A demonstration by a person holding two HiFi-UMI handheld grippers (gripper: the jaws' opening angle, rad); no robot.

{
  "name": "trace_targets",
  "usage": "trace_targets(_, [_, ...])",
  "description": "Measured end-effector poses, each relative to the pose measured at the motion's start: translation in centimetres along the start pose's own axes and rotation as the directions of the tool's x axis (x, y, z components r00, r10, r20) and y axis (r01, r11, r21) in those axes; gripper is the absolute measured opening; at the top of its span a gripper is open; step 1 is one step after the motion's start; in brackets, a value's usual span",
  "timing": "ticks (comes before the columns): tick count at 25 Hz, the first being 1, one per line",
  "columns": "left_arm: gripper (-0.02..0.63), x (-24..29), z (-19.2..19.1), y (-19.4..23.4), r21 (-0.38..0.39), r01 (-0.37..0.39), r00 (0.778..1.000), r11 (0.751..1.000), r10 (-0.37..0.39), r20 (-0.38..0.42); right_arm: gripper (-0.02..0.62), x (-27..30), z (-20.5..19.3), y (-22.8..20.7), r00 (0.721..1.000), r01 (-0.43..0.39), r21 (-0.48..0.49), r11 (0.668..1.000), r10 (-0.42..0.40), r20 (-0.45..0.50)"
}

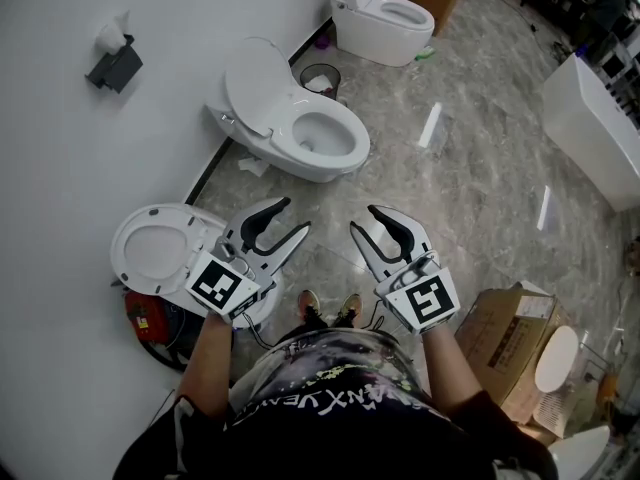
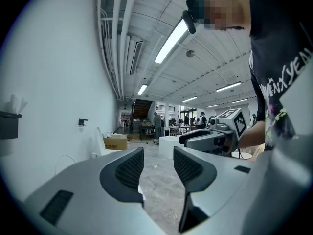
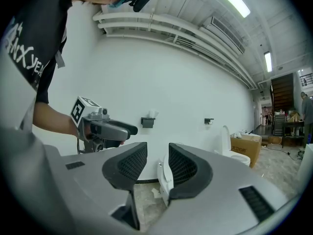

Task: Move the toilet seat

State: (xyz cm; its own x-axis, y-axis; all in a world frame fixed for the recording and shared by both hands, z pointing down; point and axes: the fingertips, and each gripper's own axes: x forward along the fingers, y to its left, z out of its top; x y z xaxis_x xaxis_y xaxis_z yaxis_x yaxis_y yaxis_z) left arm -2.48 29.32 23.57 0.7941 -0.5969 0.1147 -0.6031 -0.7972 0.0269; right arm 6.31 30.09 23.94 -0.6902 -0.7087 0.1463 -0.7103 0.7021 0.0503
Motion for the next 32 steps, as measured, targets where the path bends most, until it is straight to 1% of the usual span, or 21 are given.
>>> trace_targets(3, [0.206,0.0,-0.4,0.1,0.015,0.004,1.0,1.0,-0.004,-0.001,0.133,0.0,0.0,-0.1,1.0,0.003,0.0,1.0,-0.003,0.005])
trace_targets(7, [0.207,0.0,-0.4,0.3,0.026,-0.012,1.0,1.0,0.012,-0.019,0.135,-0.1,0.1,-0.2,1.0,0.007,0.003,1.0,-0.007,0.01])
trace_targets(8, [0.207,0.0,-0.3,0.4,0.028,-0.014,1.0,1.0,0.014,-0.02,0.147,-0.1,0.2,-0.2,1.0,0.007,0.003,1.0,-0.007,0.01])
trace_targets(13, [0.209,0.1,0.1,0.1,0.02,-0.001,1.0,1.0,0.001,0.013,0.155,-0.3,0.3,-0.5,1.0,0.01,0.0,1.0,-0.01,0.015])
trace_targets(17, [0.212,0.1,-0.2,0.4,0.034,-0.015,1.0,0.999,0.016,-0.018,0.155,-0.4,0.3,-0.6,1.0,0.012,0.001,1.0,-0.012,0.012])
trace_targets(20, [0.212,0.2,-0.3,0.3,0.035,-0.025,0.999,0.999,0.026,-0.025,0.155,-0.6,0.3,-0.7,1.0,0.012,0.002,1.0,-0.012,0.017])
trace_targets(23, [0.213,0.3,0.0,-0.1,0.03,-0.01,1.0,0.999,0.01,0.001,0.155,-0.6,0.3,-0.7,1.0,0.011,0.003,1.0,-0.011,0.017])
trace_targets(29, [0.215,0.3,0.2,-0.3,0.034,-0.008,1.0,0.999,0.008,0.006,0.156,-0.9,0.5,-0.8,1.0,0.007,0.004,1.0,-0.007,0.02])
trace_targets(30, [0.215,0.3,0.2,-0.4,0.036,-0.01,1.0,0.999,0.009,0.004,0.174,-1.0,0.5,-0.8,1.0,0.006,0.003,1.0,-0.006,0.02])
trace_targets(32, [0.215,0.3,0.1,-0.4,0.042,-0.012,1.0,0.999,0.012,0.001,0.176,-1.0,0.5,-0.9,1.0,0.005,0.001,1.0,-0.005,0.021])
